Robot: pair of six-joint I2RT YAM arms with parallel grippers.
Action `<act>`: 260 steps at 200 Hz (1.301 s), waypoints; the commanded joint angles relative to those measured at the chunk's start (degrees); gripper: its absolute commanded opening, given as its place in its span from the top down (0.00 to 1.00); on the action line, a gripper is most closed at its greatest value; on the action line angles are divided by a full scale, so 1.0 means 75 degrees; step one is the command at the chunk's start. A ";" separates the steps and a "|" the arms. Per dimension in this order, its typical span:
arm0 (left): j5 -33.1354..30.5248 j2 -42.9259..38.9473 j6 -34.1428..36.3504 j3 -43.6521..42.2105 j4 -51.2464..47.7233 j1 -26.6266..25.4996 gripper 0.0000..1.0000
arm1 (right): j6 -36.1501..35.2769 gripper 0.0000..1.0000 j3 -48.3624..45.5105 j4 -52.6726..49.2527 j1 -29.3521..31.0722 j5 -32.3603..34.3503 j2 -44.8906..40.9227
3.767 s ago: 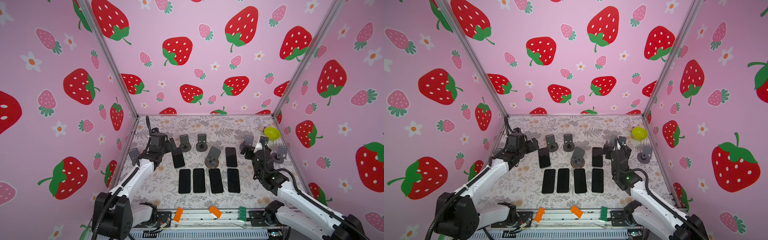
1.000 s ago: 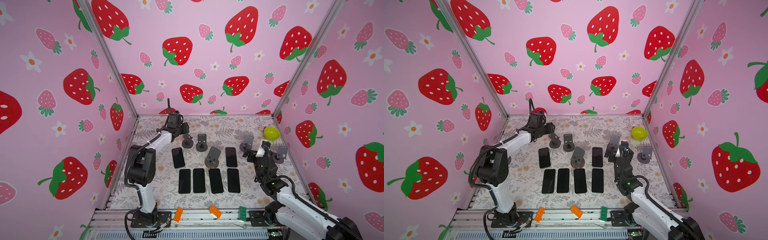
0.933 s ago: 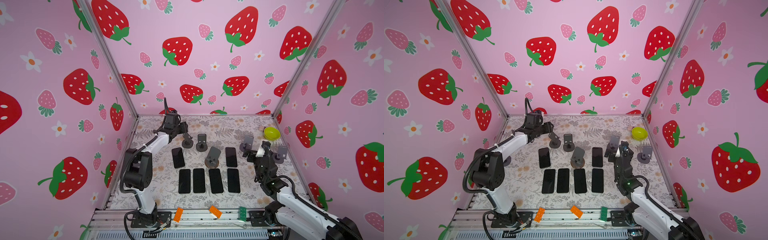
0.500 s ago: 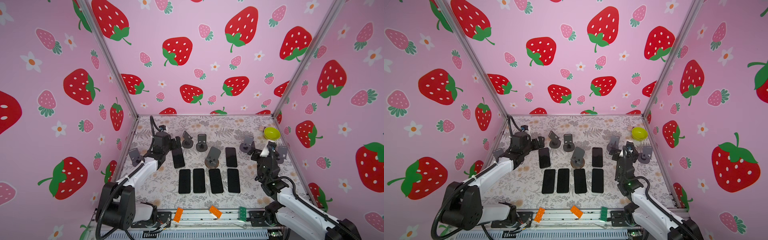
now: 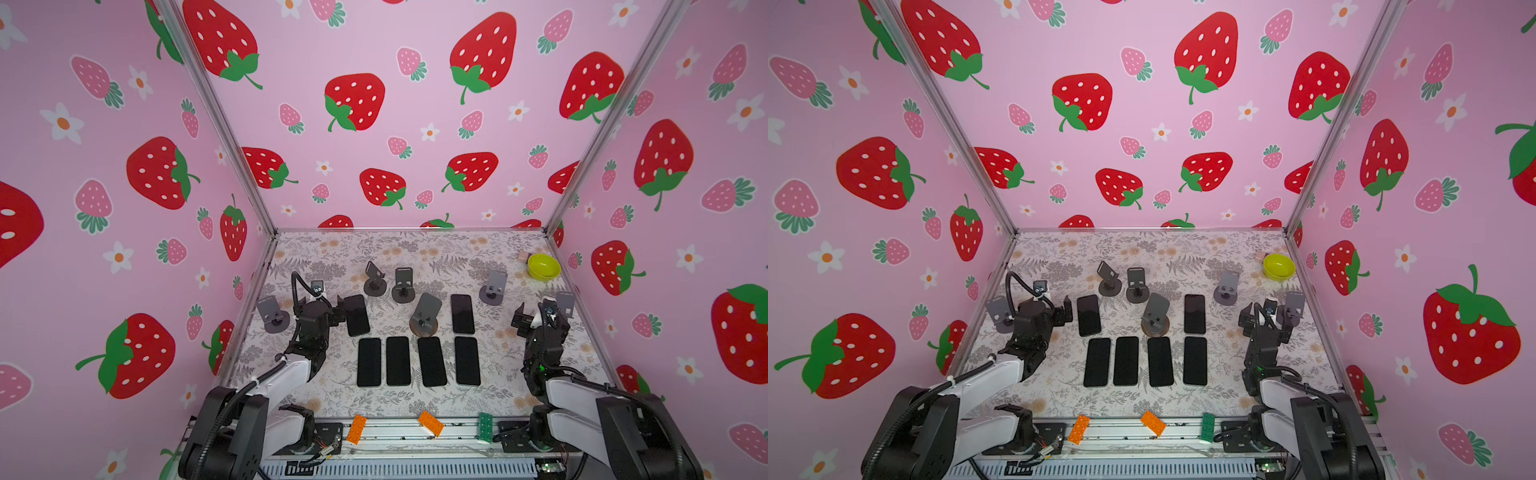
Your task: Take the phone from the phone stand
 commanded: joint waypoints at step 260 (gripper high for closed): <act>0.2601 0.2567 -0.0326 0.0963 0.1090 0.1615 0.01 | -0.0299 0.00 0.1442 0.1784 -0.0427 -0.1082 0.2997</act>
